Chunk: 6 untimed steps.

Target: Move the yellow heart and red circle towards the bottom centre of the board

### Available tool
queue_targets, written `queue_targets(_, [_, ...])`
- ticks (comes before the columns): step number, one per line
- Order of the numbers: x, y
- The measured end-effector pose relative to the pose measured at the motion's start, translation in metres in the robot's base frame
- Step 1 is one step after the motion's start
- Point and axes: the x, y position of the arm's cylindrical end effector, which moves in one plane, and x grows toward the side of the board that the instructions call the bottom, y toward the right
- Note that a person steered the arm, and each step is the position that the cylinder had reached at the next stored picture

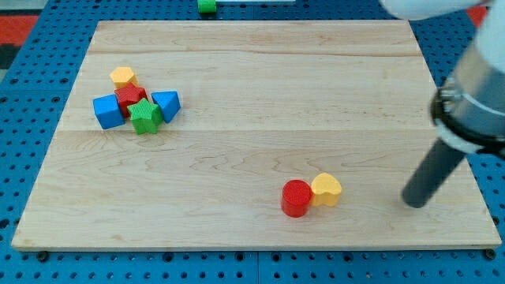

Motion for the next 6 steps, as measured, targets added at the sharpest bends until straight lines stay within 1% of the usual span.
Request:
queue_targets(1, [0.0, -0.011])
queue_targets(2, [-0.011, -0.013])
queue_targets(3, [-0.019, -0.059])
queue_targets(4, [-0.018, -0.1])
queue_targets(5, [-0.004, -0.126])
queue_targets(6, [0.009, -0.122])
